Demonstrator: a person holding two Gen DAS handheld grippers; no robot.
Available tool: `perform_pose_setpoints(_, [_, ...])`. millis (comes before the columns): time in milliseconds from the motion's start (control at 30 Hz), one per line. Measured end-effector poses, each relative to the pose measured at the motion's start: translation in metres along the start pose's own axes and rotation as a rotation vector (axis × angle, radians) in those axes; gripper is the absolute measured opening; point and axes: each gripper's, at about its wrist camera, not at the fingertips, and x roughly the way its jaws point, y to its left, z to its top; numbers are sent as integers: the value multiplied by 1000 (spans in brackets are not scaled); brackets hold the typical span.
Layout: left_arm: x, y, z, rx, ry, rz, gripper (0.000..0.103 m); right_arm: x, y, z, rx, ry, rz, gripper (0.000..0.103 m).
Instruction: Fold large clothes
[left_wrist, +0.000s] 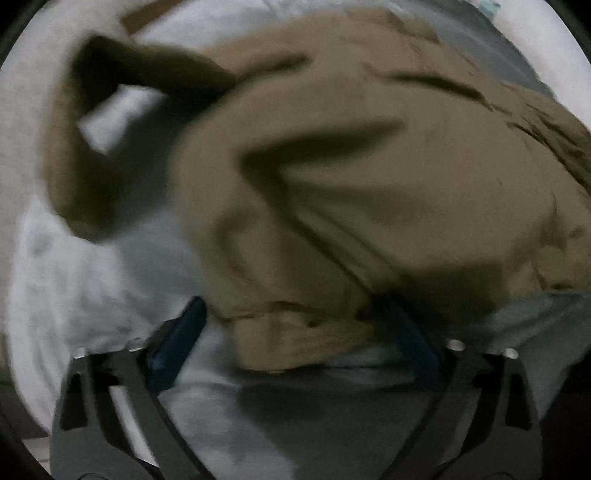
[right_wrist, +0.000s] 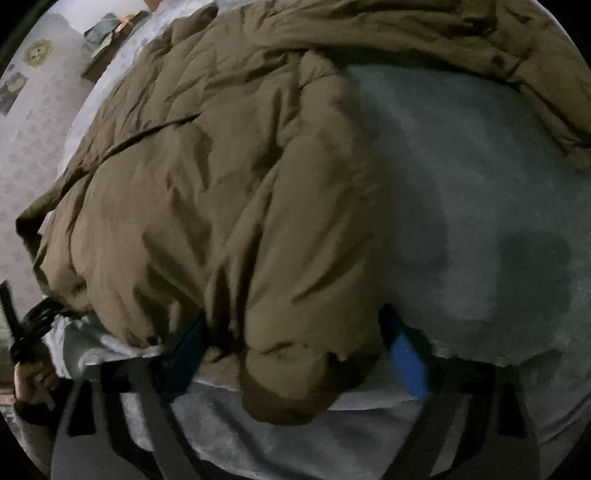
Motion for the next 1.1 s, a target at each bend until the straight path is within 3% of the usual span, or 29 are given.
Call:
perform_pose_setpoints(33, [2, -2, 1, 10, 9, -4, 56, -2, 3, -2, -9, -7, 4, 37])
perform_pose_setpoints(67, [2, -4, 3, 27, 2, -2, 48, -3, 5, -3, -17, -12, 11, 28])
perform_pose_setpoints(100, [-3, -7, 5, 53, -13, -13, 29, -5, 8, -4, -32, -16, 20, 24])
perform_pose_setpoints(133, [-9, -8, 6, 60, -23, -31, 22, -9, 10, -6, -45, -22, 25, 22])
perform_pose_setpoints(367, [-96, -1, 13, 116, -120, -161, 19, -93, 8, -4, -91, -153, 96, 20])
perform_pose_setpoints(433, [-104, -4, 7, 155, -91, -185, 23, -109, 9, -7, -121, -165, 86, 21])
perform_pose_setpoints(467, [-100, -5, 1, 166, -51, -196, 24, -109, 7, -5, -134, -152, 76, 27])
perform_pose_setpoints(567, [-78, 4, -15, 185, 24, -130, 40, -85, -6, -9, -168, -62, -26, 65])
perform_pose_setpoints(633, [-74, 20, -17, 134, 19, -89, 48, -77, -18, -14, -162, -68, -70, 65])
perform_pose_setpoints(667, [-78, 33, -16, 105, -15, -33, 52, -78, -28, -16, -130, -93, -58, 66])
perform_pose_setpoints(733, [-90, 49, -11, 76, -94, 53, 74, -87, -50, -12, -53, -166, -34, 74])
perform_pose_setpoints(833, [-115, 70, 12, 13, -248, 187, 80, -108, -85, 0, 52, -335, -129, 76])
perform_pose_setpoints(933, [-141, 89, 39, -83, -390, 275, 88, -132, -116, 11, 110, -487, -231, 80])
perform_pose_setpoints(1000, [-152, 102, 55, -157, -457, 290, 93, -143, -143, 23, 138, -558, -260, 82])
perform_pose_setpoints(1100, [-156, 108, 79, -180, -492, 319, 97, -143, -174, 40, 175, -576, -303, 83])
